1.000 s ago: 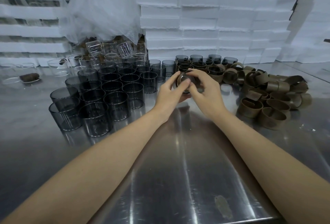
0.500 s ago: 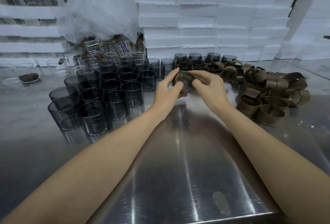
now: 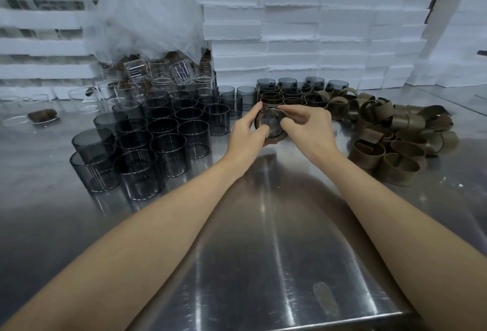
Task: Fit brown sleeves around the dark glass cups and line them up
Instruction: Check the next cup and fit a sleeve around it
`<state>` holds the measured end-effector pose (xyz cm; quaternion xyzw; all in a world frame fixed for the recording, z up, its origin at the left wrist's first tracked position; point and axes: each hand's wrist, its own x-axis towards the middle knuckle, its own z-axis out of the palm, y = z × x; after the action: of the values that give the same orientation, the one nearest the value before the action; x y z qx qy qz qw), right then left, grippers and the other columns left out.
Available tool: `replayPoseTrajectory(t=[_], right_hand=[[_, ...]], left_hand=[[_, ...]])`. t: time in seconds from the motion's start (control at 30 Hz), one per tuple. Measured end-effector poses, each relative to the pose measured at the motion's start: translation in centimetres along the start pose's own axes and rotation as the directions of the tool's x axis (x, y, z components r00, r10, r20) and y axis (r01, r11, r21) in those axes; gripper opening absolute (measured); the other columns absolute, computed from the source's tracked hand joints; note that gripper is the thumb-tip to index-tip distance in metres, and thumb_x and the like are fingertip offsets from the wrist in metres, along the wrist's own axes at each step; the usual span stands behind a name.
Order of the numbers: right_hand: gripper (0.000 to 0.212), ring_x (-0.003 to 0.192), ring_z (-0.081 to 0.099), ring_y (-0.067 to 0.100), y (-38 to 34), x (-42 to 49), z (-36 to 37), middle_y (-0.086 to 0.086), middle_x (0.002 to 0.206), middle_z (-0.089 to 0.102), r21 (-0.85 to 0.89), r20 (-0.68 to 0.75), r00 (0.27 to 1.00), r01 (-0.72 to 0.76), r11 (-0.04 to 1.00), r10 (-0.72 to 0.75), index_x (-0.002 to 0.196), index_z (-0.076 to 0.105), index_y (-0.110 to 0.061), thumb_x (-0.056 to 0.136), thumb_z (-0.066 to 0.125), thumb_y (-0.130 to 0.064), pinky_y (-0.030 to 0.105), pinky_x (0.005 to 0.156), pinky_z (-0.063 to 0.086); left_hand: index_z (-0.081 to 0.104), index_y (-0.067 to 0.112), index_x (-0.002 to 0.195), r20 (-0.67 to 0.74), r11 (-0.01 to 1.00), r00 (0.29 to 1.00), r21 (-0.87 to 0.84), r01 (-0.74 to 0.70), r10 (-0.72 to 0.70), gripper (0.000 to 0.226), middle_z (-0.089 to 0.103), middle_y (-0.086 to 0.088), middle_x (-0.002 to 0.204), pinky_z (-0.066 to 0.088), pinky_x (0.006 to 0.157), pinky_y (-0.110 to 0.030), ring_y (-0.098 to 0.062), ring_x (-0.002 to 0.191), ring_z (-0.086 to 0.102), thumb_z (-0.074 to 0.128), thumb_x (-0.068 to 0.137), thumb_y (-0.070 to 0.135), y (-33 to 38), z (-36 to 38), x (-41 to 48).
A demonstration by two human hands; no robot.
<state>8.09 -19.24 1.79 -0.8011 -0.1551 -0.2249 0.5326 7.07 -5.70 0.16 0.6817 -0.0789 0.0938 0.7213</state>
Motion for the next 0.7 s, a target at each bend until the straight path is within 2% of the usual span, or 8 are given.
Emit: replayPoseTrajectory(t=[0.13, 0.27, 0.5, 0.6, 0.7], right_hand=[[0.036, 0.090, 0.065, -0.011, -0.20, -0.02, 0.03, -0.020, 0.087, 0.068, -0.011, -0.014, 1.000, 0.004, 1.000, -0.004, 0.109, 0.075, -0.016, 0.078, 0.060, -0.007, 0.016, 0.089, 0.053], [0.035, 0.088, 0.063, -0.015, -0.24, -0.04, 0.05, -0.018, 0.087, 0.069, -0.009, -0.033, 0.999, 0.000, 1.000, -0.001, 0.108, 0.075, -0.016, 0.078, 0.061, -0.007, 0.013, 0.087, 0.051], [0.031, 0.082, 0.063, -0.016, -0.04, 0.05, 0.05, -0.016, 0.085, 0.069, 0.014, -0.059, 0.998, 0.012, 1.000, -0.012, 0.104, 0.076, -0.011, 0.080, 0.060, -0.001, 0.007, 0.081, 0.050], [0.031, 0.081, 0.066, -0.011, 0.09, 0.24, 0.12, -0.021, 0.078, 0.069, 0.079, -0.081, 0.996, -0.025, 0.997, 0.032, 0.100, 0.077, -0.013, 0.077, 0.062, 0.001, 0.007, 0.077, 0.050], [0.029, 0.083, 0.069, -0.003, 0.40, 0.53, -0.01, -0.016, 0.080, 0.073, 0.140, -0.093, 0.993, -0.063, 0.988, 0.077, 0.096, 0.078, -0.016, 0.074, 0.064, -0.002, 0.012, 0.077, 0.053]], left_hand=[[0.032, 0.011, 0.151, 0.006, 1.000, 1.000, -0.010, 0.023, -0.023, 0.066, 0.046, -0.009, 0.148, 0.053, 0.098, -0.044, -0.030, 0.127, 0.054, 0.041, 0.089, -0.010, 0.08, 0.04, 0.10], [0.032, 0.012, 0.151, 0.007, 0.999, 0.999, -0.001, 0.041, -0.041, 0.066, 0.043, -0.008, 0.151, 0.054, 0.097, -0.040, -0.032, 0.129, 0.052, 0.041, 0.089, -0.011, 0.04, 0.05, 0.22], [0.034, 0.010, 0.151, 0.003, 0.998, 1.000, 0.063, 0.031, -0.031, 0.068, 0.041, -0.011, 0.152, 0.037, 0.113, -0.046, -0.030, 0.140, 0.039, 0.042, 0.087, -0.013, -0.31, -0.11, 0.54], [0.032, 0.010, 0.151, 0.006, 0.999, 1.000, 0.038, 0.024, -0.024, 0.070, 0.040, -0.011, 0.153, 0.042, 0.109, -0.047, -0.029, 0.140, 0.040, 0.039, 0.086, -0.015, -0.14, -0.26, 0.47], [0.034, 0.009, 0.150, 0.013, 1.000, 1.000, -0.013, 0.011, -0.011, 0.067, 0.041, -0.010, 0.152, 0.051, 0.100, -0.044, -0.031, 0.135, 0.046, 0.040, 0.088, -0.016, 0.09, -0.37, 0.46]])
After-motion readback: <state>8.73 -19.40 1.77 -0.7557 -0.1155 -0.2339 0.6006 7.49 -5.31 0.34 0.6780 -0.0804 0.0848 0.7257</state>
